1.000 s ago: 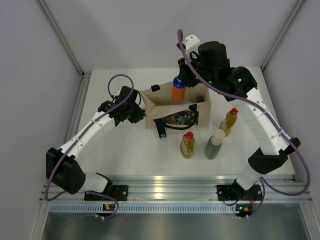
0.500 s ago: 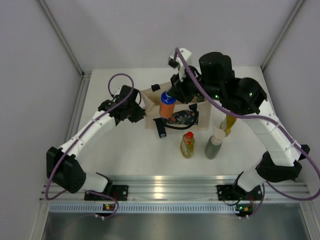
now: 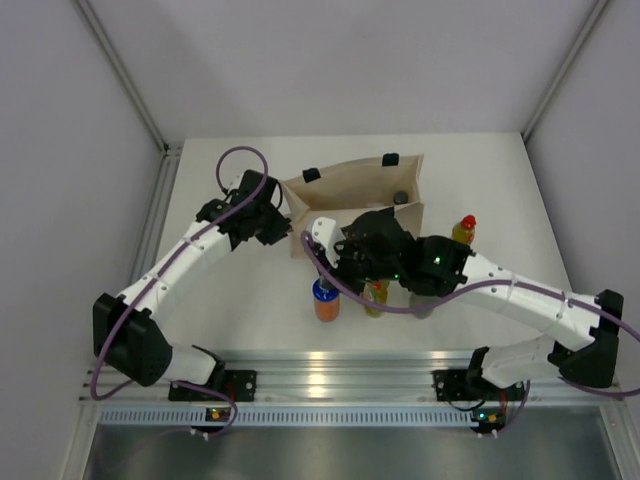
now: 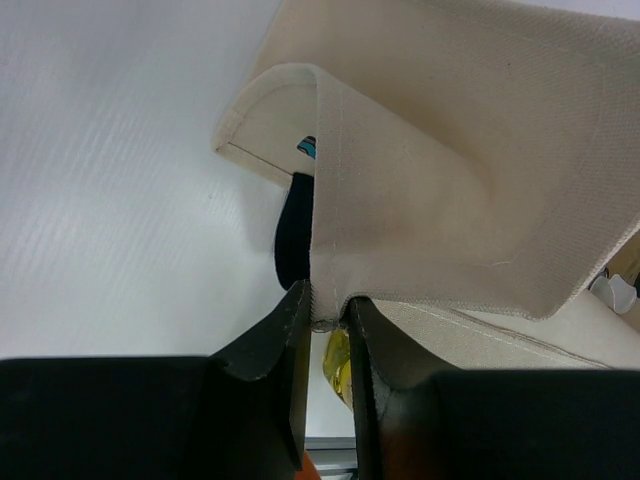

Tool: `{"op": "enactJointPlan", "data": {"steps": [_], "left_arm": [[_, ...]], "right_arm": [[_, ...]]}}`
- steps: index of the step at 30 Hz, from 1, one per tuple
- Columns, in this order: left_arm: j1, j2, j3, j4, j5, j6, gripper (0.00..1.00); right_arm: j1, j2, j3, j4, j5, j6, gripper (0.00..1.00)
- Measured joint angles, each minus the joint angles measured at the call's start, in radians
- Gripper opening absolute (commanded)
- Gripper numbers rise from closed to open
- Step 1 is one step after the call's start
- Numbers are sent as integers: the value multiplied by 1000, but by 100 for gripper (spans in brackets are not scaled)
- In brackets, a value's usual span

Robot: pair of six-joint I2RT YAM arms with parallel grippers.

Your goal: Take the personal care products out of the canvas bag

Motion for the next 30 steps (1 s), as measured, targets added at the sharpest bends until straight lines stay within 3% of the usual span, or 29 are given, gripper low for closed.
{"op": "enactJointPlan", "data": {"steps": [8, 10, 12, 14, 15, 17, 23, 26, 30], "left_arm": [[0, 0, 5, -8, 0, 5, 0], [0, 0, 5, -8, 0, 5, 0], [0, 0, 5, -9, 0, 5, 0], [0, 0, 5, -9, 1, 6, 0], [0, 0, 5, -9, 1, 7, 0], [0, 0, 5, -9, 1, 13, 0], [0, 0, 5, -9, 2, 20, 0], [0, 0, 5, -9, 4, 21, 0], [0, -2, 5, -9, 4, 19, 0]], "right_arm": [[10, -89, -394, 267, -21, 16, 0], [10, -92, -422, 309, -25, 24, 11], [10, -94, -428, 330, -27, 35, 32], [10, -94, -428, 339, -27, 51, 40], [10, -95, -428, 349, -27, 56, 51], [10, -95, -426, 371, -28, 72, 58], [-2, -95, -362, 333, -29, 74, 57], [-64, -82, -247, 286, -25, 106, 52], [-182, -18, -67, 232, 71, 202, 54]]}}
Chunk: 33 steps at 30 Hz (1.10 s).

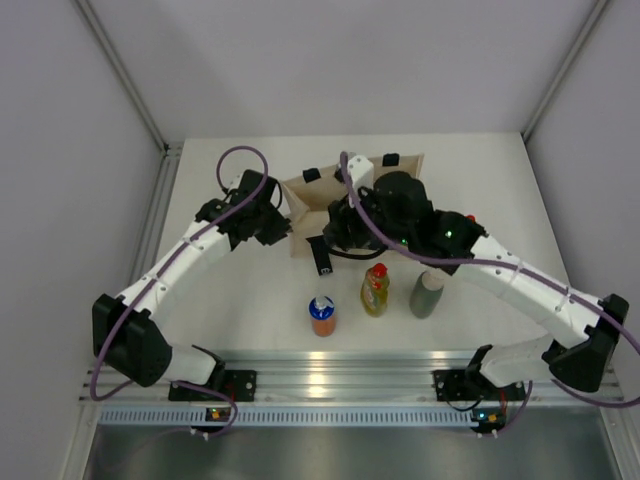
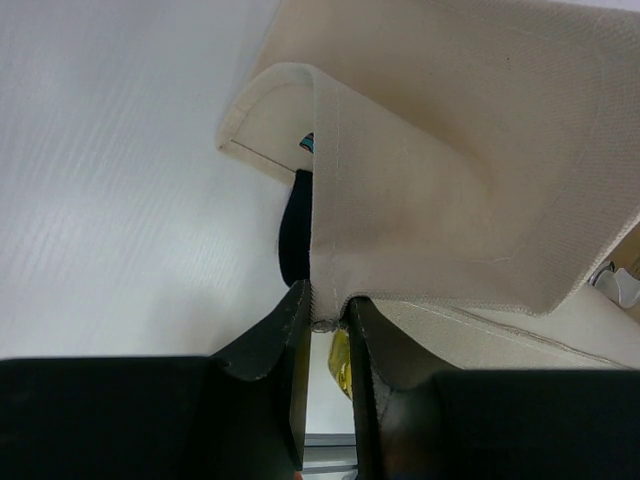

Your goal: Take the personal care products out of the canvas bag

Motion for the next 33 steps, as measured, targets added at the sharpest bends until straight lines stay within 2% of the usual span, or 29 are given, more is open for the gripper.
{"op": "enactJointPlan", "data": {"steps": [6, 12, 21, 33], "left_arm": [[0, -9, -4, -2, 5, -8, 0], [5, -12, -10, -3, 33, -35, 0], [6, -42, -32, -13, 101, -102, 0], [14, -84, -53, -16, 105, -132, 0]], "right_arm": [[-127, 122, 203, -97, 177, 164, 53], [-171, 230, 227, -194, 259, 232, 52], [-182, 283, 156, -243, 256, 248, 52], [-250, 260, 131, -243, 147, 225, 49]]}}
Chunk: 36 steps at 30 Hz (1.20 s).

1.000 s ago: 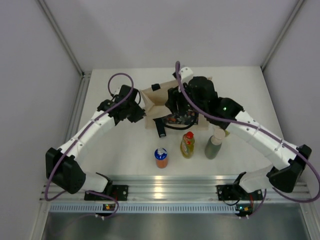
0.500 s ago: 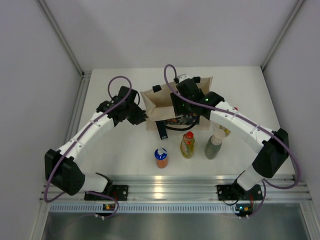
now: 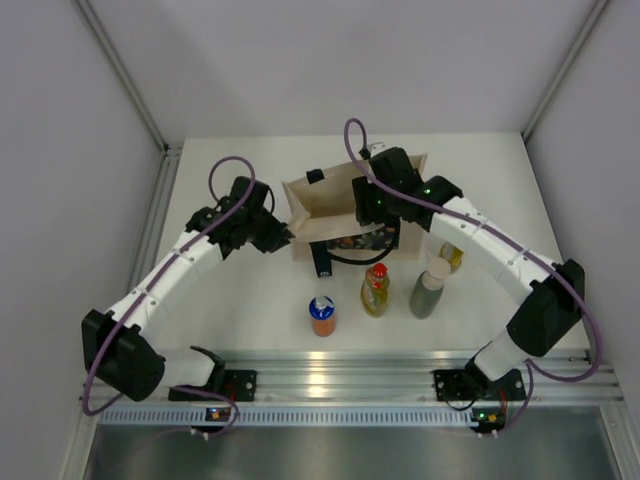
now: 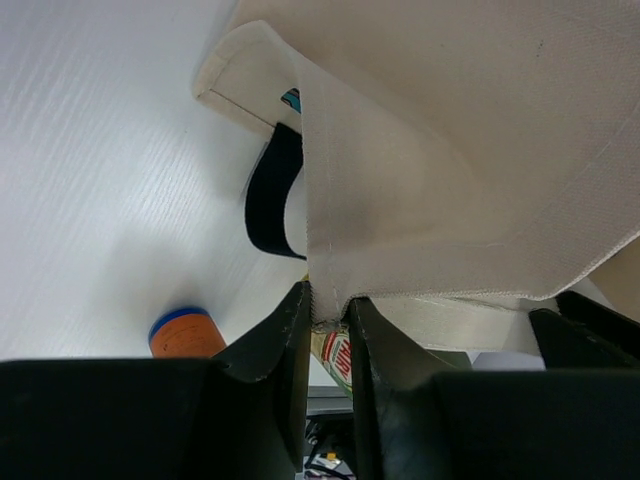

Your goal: Take the personal care products out of the canvas bag

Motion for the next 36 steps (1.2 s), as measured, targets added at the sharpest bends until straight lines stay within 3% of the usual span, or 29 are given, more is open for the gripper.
{"op": "enactJointPlan", "data": {"steps": [9, 18, 26, 36], "left_arm": [[8, -15, -19, 0, -8, 0, 0], [8, -23, -29, 4, -8, 1, 0], [8, -23, -29, 3, -2, 1, 0], [8, -23, -29, 3, 1, 9, 0]], "right_arm": [[-107, 102, 190, -33, 6, -47, 50], [-113, 162, 177, -73, -2, -162, 61], [-158, 153, 134, -69, -127, -297, 66], [-163, 130, 79, -37, -193, -479, 57]]}}
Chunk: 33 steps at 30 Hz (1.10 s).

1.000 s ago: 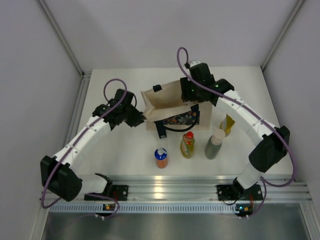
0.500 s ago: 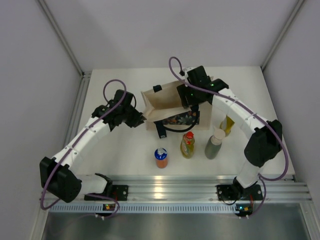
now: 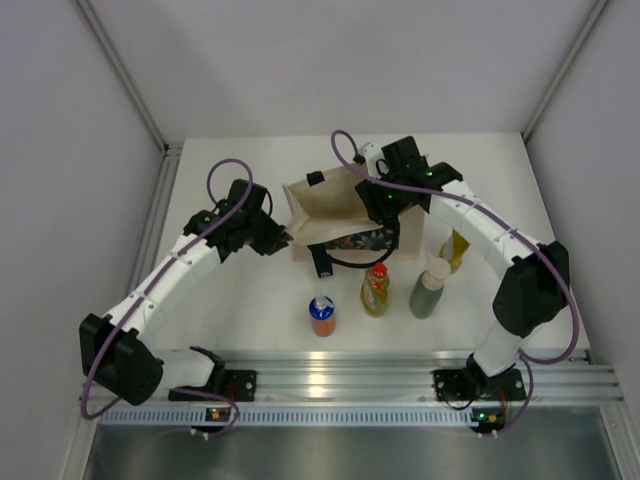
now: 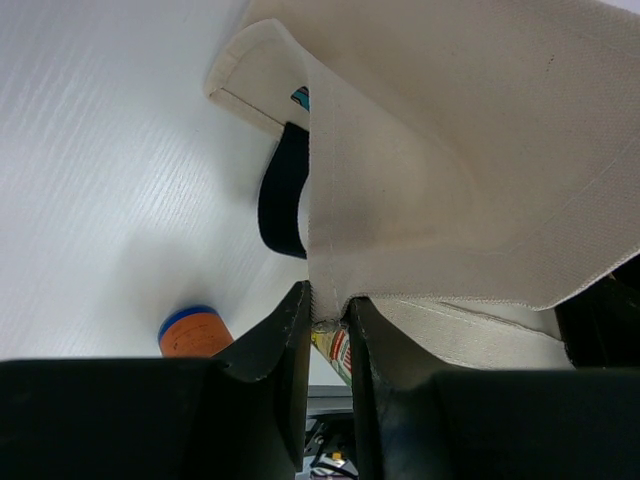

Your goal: Take the personal care products out of the canvas bag

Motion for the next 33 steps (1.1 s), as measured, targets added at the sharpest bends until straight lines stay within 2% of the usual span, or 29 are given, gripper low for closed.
{"op": "enactJointPlan", "data": {"steps": [6, 7, 9, 13, 15, 24, 33], "left_arm": [[0, 1, 0, 0, 0, 1, 0], [0, 2, 0, 0, 0, 1, 0], [0, 2, 0, 0, 0, 1, 0], [0, 2, 0, 1, -1, 3, 0], [0, 2, 0, 1, -1, 4, 0], [0, 11, 0, 2, -1, 4, 0], [1, 19, 0, 6, -1, 4, 0]], "right_arm": [[0, 0, 0, 15, -2, -40, 49], [0, 0, 0, 17, -4, -43, 39], [0, 1, 0, 20, -6, -50, 32], [0, 2, 0, 34, -16, -56, 8], [0, 2, -3, 43, -23, -60, 0], [0, -1, -6, 53, -30, -28, 0], [7, -3, -5, 53, 54, 87, 0]]}}
